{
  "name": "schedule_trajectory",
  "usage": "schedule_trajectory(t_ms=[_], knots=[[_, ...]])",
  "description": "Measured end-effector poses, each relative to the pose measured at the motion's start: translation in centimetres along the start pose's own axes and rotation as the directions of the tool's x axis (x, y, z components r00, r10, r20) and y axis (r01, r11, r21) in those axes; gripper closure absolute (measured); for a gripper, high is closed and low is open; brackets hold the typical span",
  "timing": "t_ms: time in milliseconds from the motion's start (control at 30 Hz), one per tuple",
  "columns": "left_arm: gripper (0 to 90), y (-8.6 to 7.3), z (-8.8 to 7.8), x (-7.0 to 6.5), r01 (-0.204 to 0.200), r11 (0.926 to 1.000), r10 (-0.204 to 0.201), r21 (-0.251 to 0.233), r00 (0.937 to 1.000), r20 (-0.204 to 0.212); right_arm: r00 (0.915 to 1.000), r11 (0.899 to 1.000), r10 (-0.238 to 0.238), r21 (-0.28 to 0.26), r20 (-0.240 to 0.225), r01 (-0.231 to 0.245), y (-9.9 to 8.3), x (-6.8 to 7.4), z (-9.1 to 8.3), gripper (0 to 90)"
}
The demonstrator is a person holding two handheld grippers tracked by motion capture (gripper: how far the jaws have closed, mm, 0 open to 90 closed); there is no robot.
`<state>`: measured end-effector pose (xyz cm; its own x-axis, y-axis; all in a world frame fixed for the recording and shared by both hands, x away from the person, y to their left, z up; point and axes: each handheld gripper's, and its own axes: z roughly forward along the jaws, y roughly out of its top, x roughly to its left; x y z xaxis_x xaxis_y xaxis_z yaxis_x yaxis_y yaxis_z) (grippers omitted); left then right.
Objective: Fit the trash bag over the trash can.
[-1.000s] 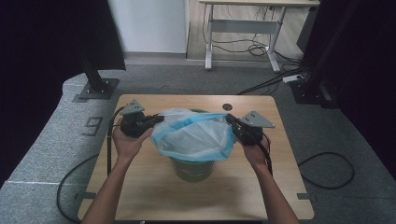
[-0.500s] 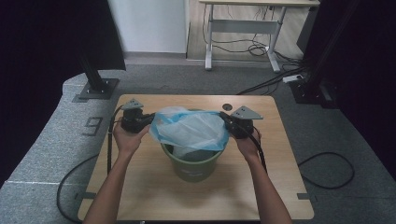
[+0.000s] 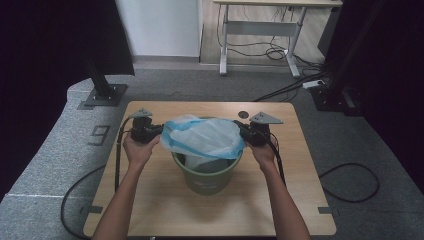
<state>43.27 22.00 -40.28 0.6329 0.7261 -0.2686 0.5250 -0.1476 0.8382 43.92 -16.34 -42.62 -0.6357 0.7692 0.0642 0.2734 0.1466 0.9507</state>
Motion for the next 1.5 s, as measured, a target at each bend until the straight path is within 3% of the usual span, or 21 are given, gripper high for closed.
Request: schedule_trajectory(t_ms=[133, 667, 767, 900, 967, 1133, 1367, 1433, 1500], knots=[[90.0, 0.1, 0.3, 0.3, 0.022, 0.9997, -0.022, 0.009, 0.9997, 0.003, 0.9991, 0.999, 0.037, 0.003, -0.02, -0.037, -0.1, -0.4, 0.4, 88.8], [90.0, -0.1, 1.7, 1.0, 0.1, 0.9935, -0.101, 0.054, 0.9949, 0.008, 0.9984, 0.996, 0.052, 0.074, -0.021, -0.05, -0.2, -0.7, 1.6, 88.9], [90.0, -0.2, 1.9, 0.9, 0.096, 0.9937, -0.097, 0.057, 0.9953, 0.007, 0.9981, 0.995, 0.058, 0.084, -0.02, -0.056, -0.3, -0.7, 1.8, 88.9], [90.0, -0.5, 2.4, 1.0, 0.095, 0.9917, -0.094, 0.087, 0.9955, -0.011, 0.9986, 0.99, 0.053, 0.13, 0.002, -0.053, -0.7, -0.7, 2.3, 88.9], [90.0, -0.8, 2.3, 1.1, 0.091, 0.9929, -0.092, 0.076, 0.9957, 0.01, 0.9992, 0.985, 0.029, 0.171, 0.028, -0.034, -1.2, -0.7, 2.6, 88.9], [90.0, -1.3, 2.1, 1.0, 0.081, 0.9932, -0.084, 0.083, 0.9962, 0.025, 0.9974, 0.983, 0.069, 0.168, 0.019, -0.071, -2.2, -1.2, 2.3, 88.8], [90.0, -1.4, 2.1, 0.4, 0.075, 0.994, -0.078, 0.079, 0.9963, 0.035, 0.9976, 0.987, 0.068, 0.142, 0.015, -0.069, -2.9, -1.3, 1.3, 87.6], [90.0, -1.3, 2.0, 0.3, 0.076, 0.9942, -0.078, 0.076, 0.9964, 0.033, 0.9957, 0.991, 0.081, 0.1, 0.044, -0.085, -2.5, -1.3, 0.7, 78.0], [90.0, -1.2, 1.8, 0.5, 0.08, 0.9946, -0.082, 0.066, 0.9962, 0.028, 0.9909, 0.995, 0.083, 0.037, 0.106, -0.088, -1.9, -1.4, -0.3, 72.7]])
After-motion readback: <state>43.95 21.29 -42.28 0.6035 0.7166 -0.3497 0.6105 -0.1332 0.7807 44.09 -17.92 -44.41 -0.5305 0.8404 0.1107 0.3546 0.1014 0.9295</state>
